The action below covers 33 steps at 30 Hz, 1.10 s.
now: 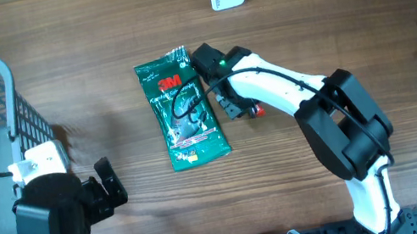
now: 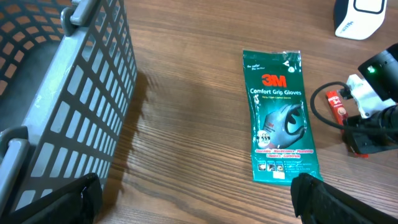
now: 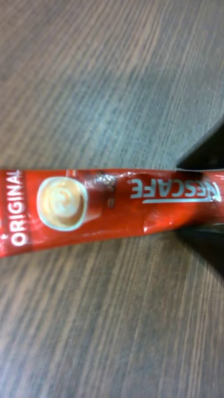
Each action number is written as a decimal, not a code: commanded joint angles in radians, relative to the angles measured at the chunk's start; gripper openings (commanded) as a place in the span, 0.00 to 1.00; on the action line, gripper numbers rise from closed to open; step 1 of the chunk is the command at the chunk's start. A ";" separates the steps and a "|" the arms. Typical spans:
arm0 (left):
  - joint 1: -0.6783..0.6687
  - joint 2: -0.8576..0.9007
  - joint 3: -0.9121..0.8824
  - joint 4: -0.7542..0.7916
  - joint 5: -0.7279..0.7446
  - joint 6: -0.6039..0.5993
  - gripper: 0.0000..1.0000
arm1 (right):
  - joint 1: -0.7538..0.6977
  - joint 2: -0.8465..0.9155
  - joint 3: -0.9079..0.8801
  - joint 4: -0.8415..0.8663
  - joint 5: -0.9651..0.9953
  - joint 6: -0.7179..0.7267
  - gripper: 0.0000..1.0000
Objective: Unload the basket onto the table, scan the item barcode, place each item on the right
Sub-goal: 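Reach the right gripper over the gloves pack and grasp the Nescafe sachet, then lift the Nescafe sachet up to the white scanner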
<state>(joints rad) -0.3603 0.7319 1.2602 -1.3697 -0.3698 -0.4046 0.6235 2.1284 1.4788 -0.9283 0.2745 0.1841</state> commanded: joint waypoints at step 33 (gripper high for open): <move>-0.002 -0.005 0.001 -0.001 -0.009 0.008 1.00 | -0.365 -0.014 0.137 -0.379 -1.898 -1.802 0.04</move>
<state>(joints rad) -0.3603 0.7319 1.2602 -1.3701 -0.3698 -0.4046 0.2543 2.1296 1.6062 -1.3735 -1.5589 -1.3495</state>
